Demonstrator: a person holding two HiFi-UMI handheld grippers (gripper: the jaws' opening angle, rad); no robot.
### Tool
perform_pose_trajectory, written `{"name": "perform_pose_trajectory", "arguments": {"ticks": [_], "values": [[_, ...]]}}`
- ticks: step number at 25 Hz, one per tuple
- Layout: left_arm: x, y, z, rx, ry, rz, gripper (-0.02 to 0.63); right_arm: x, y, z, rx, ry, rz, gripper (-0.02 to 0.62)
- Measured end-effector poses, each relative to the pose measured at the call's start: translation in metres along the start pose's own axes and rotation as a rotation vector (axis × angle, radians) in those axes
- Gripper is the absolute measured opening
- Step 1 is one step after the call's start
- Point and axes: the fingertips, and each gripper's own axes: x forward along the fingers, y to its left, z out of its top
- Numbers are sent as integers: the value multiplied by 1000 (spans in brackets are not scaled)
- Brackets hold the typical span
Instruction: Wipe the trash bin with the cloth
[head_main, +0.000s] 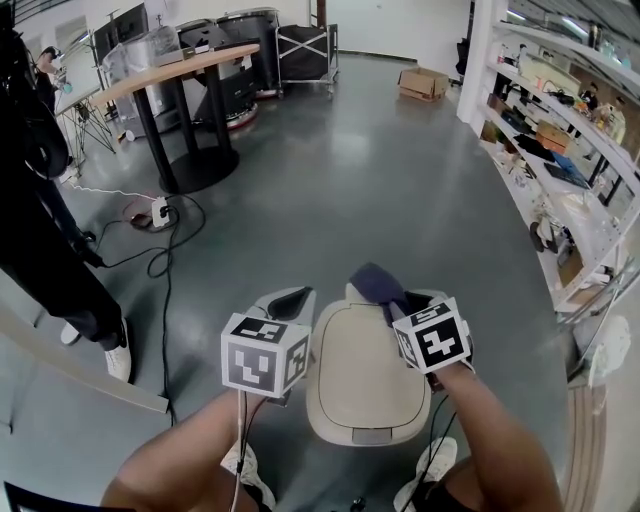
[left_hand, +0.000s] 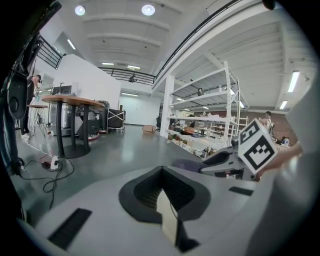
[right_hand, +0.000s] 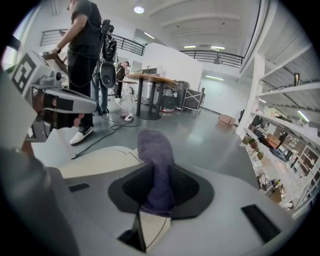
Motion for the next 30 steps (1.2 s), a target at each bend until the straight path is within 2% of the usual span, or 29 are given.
{"name": "perform_pose_trajectory", "arguments": {"ticks": [8, 18, 23, 30], "values": [[-9, 0, -3, 8, 5, 1, -2, -19, 50, 22, -34, -65, 93, 98], [-25, 15, -8, 20, 9, 22, -2, -15, 119, 31, -180, -63, 160, 98], [-29, 21, -9, 15, 9, 30, -2, -12, 129, 23, -226, -26, 182, 98], [-29, 20, -16, 14, 22, 16, -2, -8, 121, 17, -183, -5, 168, 98]]}}
